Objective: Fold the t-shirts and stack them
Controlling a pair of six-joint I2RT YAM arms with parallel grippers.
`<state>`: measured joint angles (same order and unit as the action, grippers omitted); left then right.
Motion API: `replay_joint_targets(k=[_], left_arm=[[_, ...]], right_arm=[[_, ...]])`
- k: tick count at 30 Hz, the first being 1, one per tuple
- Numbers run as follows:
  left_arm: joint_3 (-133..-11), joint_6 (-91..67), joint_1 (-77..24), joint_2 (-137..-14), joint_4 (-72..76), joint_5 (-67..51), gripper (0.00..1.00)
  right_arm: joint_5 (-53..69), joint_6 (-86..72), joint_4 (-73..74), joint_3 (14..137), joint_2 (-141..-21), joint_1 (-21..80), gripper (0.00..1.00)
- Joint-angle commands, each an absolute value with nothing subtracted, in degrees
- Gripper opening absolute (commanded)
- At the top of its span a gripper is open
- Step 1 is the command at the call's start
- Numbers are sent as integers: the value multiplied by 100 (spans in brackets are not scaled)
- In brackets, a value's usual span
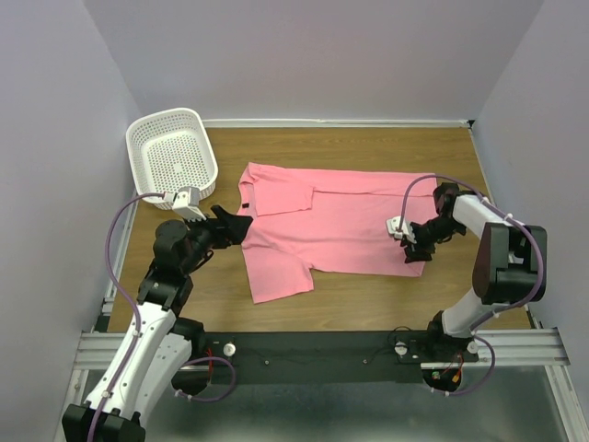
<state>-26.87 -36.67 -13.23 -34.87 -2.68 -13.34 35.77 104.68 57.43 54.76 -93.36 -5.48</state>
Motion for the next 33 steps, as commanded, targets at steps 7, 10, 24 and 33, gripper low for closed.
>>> replay_joint_targets(k=[7, 10, 24, 33], left_arm=[[-2558, -4078, -1310, -3366, -360, -1687, 84], [-2558, -4192, -1310, -3314, -492, -1722, 84], [-2285, -4649, -1318, -3410, -1072, -2821, 73], [-2487, -4597, -1345, -3533, -1538, -2892, 71]], right_arm=[[3375, 10521, 5616, 5678, -9765, -352, 46], [3288, 10424, 5581, 5652, -9774, -352, 39], [3462, 9976, 5599, 5203, -8693, -360, 1], [3788, 9404, 5520, 5186, -8209, -475, 4]])
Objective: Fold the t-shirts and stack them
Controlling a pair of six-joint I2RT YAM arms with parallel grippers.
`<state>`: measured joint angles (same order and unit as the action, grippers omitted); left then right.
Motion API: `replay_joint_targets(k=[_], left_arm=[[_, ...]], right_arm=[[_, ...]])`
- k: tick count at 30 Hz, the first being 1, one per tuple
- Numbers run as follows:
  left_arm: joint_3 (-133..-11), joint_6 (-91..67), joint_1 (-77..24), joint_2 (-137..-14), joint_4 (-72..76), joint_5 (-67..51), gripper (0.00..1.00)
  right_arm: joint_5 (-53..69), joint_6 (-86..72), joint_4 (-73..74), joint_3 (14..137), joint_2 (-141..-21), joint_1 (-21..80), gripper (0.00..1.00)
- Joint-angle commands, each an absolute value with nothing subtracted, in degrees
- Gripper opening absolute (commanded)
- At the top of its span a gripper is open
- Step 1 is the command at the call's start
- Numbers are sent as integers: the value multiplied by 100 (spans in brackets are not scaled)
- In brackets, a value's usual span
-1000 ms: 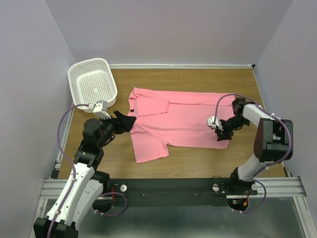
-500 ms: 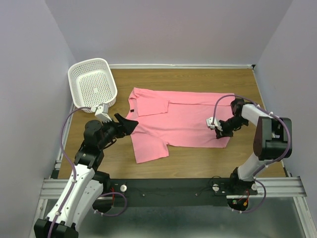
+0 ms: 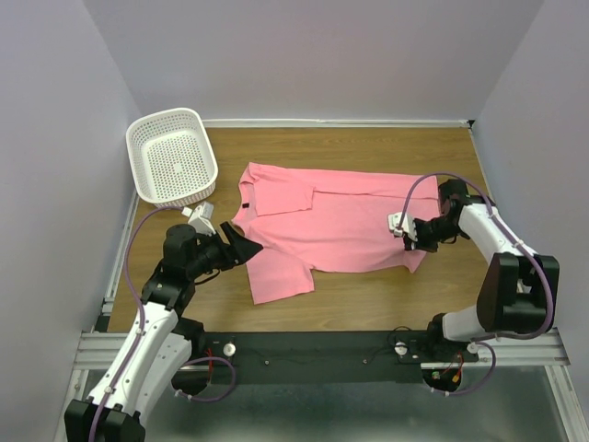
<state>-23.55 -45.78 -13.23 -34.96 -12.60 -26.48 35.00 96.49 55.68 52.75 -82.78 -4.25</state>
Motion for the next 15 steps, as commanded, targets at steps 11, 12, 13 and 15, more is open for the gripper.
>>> replay_joint_targets(k=[11, 12, 13, 15], left_arm=[[-2303, -4667, -1354, -3612, -1441, -2874, 71], [-2277, -4667, -1354, -3612, -1433, -2891, 71], [-2268, -4658, -1354, -3621, -1433, -2892, 71], [-2241, -4650, -1354, -3638, -1424, -2900, 71]], right_arm=[[3744, 9317, 4948, 4702, -8780, -483, 9], [3788, 9308, 4931, 4702, -8780, -483, 11], [3805, 9282, 4922, 4711, -8789, -483, 17], [3841, 9264, 4896, 4728, -8771, -492, 18]])
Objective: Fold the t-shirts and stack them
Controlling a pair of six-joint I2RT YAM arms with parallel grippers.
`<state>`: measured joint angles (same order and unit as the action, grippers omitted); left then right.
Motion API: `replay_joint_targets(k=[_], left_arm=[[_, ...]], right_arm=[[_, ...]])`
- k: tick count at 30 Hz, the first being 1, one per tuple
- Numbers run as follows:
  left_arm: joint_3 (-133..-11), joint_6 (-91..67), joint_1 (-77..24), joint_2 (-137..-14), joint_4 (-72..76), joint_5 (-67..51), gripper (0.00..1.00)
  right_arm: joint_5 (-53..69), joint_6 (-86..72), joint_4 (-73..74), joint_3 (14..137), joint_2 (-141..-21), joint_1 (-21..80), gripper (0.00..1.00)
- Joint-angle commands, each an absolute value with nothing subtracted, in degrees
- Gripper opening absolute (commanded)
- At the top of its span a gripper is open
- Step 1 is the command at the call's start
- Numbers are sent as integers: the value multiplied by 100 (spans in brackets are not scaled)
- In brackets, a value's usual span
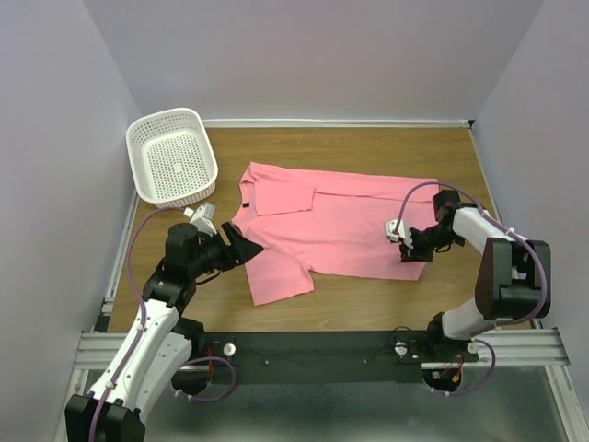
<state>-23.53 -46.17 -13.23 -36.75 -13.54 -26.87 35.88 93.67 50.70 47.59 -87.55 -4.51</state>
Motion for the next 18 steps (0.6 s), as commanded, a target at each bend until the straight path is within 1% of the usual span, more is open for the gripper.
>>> replay_joint_targets(k=[1, 5, 9, 13, 16, 18], left_arm=[[-2233, -4641, -1354, -3647, -1415, -2900, 71], [-2259, -4606, -1354, -3709, -1380, -2900, 71], [-2232, -4562, -1354, -3744, -1336, -2935, 71], [-2241, -4553, -1354, -3744, -1318, -2927, 71], [-2232, -4544, -1354, -3744, -1318, -2935, 71], [-2232, -4544, -1354, -3735, -1318, -2936, 71]], right_arm=[[3858, 9264, 4869, 4729, -8763, -492, 17], [3867, 9193, 4869, 4764, -8728, -527, 18], [3876, 9211, 4869, 4729, -8675, -545, 28], [3902, 9193, 4869, 4720, -8675, -545, 28], [3911, 9202, 4869, 4720, -8701, -545, 25], [3911, 9202, 4869, 4720, -8727, -545, 16]])
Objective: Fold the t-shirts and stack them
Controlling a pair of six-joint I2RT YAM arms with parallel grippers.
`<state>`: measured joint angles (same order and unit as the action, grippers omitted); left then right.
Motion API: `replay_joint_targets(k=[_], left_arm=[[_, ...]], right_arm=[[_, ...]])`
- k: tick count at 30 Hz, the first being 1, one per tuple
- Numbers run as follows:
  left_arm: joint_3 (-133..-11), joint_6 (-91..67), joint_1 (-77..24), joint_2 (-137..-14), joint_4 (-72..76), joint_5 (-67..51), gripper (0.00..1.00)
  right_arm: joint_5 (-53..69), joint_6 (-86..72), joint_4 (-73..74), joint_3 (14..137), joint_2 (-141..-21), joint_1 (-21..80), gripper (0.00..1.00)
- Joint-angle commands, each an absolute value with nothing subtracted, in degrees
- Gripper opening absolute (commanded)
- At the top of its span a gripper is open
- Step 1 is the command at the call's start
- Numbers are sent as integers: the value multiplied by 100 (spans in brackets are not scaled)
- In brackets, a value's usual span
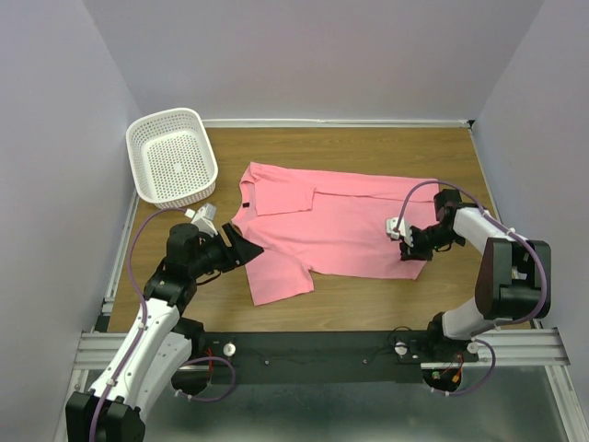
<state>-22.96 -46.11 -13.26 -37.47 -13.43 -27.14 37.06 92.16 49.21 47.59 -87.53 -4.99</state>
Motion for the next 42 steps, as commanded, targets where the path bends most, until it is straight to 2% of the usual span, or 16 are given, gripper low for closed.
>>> replay_joint_targets(k=[1, 2, 3, 13, 19, 23, 29, 31, 32, 36, 42], left_arm=[[-2232, -4544, -1354, -3744, -1318, -2936, 71], [-2215, -4561, -1354, -3735, -1336, -2944, 71], [-2215, -4570, -1354, -3735, -1345, -2936, 71], [-2258, -4562, -1494, -4130, -1494, -2962, 69], [-2399, -4658, -1757, -4315, -1512, -2821, 69], [-2347, -4974, -2012, -4447, -1617, -2786, 66], [-2478, -5571, -2373, -4676, -2574, -2435, 65], [-2653, -5808, -2399, -4580, -3153, -2146, 60], [-2776, -5879, -2408, -4562, -3408, -1971, 57], [-3549, -6265, -2460, -4737, -4917, -786, 56], [-3489, -7241, -3365, -5439, -5088, -695, 55]], right_arm=[[3902, 9193, 4878, 4728, -8728, -545, 11], [3902, 9185, 4869, 4729, -8684, -545, 1], [3911, 9150, 4887, 4729, -8649, -545, 1], [4016, 8543, 5071, 4712, -7542, -545, 1], [3885, 8341, 5054, 4675, -7497, -554, 0], [4069, 7465, 5036, 5079, -7567, -755, 1], [4456, 6839, 4843, 4975, -7383, -879, 1], [4465, 6689, 4632, 4887, -7261, -888, 1], [4465, 6575, 4562, 4791, -7216, -905, 0], [4570, 6399, 4272, 4659, -7172, -993, 1], [4930, 6416, 4192, 4667, -7321, -1213, 1]])
